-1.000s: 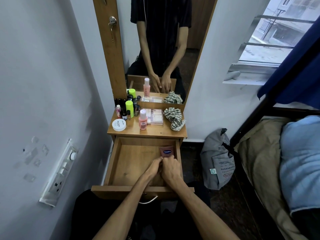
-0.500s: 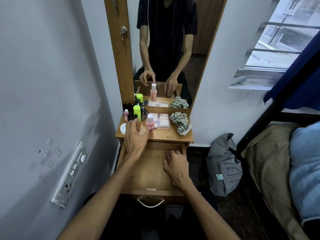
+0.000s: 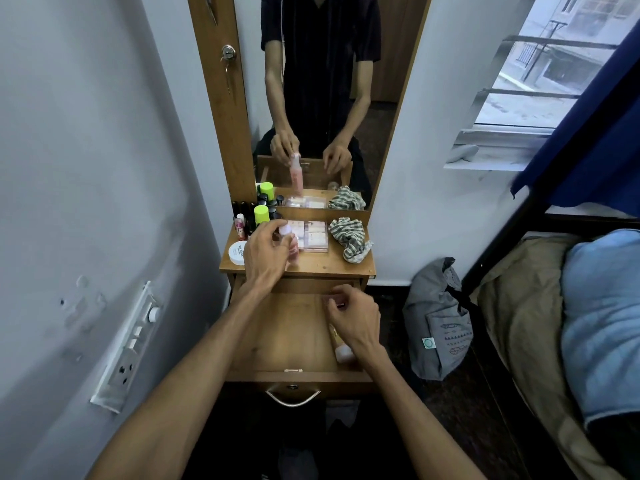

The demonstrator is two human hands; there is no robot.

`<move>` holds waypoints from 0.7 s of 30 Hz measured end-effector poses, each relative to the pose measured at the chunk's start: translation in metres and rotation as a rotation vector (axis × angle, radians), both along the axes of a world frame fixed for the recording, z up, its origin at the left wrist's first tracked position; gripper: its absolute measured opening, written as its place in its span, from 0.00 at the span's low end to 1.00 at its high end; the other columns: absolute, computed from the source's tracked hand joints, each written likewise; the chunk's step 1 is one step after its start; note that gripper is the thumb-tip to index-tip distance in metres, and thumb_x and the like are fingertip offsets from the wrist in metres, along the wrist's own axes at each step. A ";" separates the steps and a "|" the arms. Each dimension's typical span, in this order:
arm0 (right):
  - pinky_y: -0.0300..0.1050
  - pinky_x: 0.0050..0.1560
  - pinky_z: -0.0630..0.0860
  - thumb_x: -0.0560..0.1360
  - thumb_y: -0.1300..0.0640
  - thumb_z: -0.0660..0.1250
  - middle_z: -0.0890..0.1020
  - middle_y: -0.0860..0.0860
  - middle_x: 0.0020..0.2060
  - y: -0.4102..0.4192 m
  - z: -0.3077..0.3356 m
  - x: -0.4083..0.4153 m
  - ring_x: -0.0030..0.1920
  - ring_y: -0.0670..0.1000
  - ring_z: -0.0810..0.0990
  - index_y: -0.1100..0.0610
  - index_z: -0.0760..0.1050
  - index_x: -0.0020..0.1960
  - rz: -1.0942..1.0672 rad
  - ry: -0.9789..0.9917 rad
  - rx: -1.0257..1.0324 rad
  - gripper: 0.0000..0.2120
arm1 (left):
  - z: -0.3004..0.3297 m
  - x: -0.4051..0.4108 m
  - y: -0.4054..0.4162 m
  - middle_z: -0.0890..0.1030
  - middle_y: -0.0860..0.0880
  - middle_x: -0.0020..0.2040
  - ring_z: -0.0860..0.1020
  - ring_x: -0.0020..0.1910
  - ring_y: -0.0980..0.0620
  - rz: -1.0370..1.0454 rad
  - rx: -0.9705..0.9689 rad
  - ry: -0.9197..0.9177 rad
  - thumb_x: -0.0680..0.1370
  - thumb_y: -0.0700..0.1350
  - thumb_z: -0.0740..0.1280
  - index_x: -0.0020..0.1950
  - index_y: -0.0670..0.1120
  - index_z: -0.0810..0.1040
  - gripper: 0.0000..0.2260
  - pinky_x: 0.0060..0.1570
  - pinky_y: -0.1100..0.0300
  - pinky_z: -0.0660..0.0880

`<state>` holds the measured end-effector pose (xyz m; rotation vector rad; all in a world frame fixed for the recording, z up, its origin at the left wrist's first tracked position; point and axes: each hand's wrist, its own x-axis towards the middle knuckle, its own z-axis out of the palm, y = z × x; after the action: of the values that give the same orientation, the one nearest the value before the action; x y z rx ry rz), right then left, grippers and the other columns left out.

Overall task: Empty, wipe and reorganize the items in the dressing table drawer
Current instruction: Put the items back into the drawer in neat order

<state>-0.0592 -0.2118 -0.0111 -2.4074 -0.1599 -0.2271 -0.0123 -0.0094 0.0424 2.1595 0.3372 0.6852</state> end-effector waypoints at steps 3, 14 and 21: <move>0.37 0.43 0.78 0.73 0.52 0.72 0.84 0.42 0.38 -0.009 0.004 0.004 0.39 0.39 0.81 0.49 0.85 0.55 -0.022 0.019 0.155 0.11 | 0.002 -0.021 -0.002 0.83 0.52 0.50 0.80 0.46 0.53 -0.009 -0.035 -0.090 0.76 0.46 0.71 0.56 0.48 0.82 0.09 0.45 0.57 0.78; 0.30 0.43 0.75 0.74 0.51 0.76 0.85 0.44 0.48 -0.021 -0.008 -0.010 0.46 0.39 0.82 0.52 0.83 0.58 0.483 0.430 0.069 0.14 | -0.083 -0.093 -0.026 0.86 0.44 0.37 0.83 0.33 0.48 -0.332 -0.571 0.371 0.73 0.33 0.74 0.46 0.42 0.83 0.06 0.32 0.60 0.79; 0.32 0.36 0.69 0.72 0.51 0.77 0.80 0.40 0.40 -0.022 -0.011 -0.021 0.41 0.40 0.79 0.50 0.84 0.50 0.513 0.480 -0.281 0.08 | -0.110 -0.110 -0.034 0.85 0.35 0.44 0.86 0.43 0.39 -0.392 -0.638 0.760 0.72 0.30 0.71 0.47 0.39 0.80 0.07 0.43 0.53 0.83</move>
<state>-0.0806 -0.2337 -0.0220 -2.5179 -0.6032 0.6386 -0.1228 -0.0433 -0.0676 1.6968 0.4310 -0.4473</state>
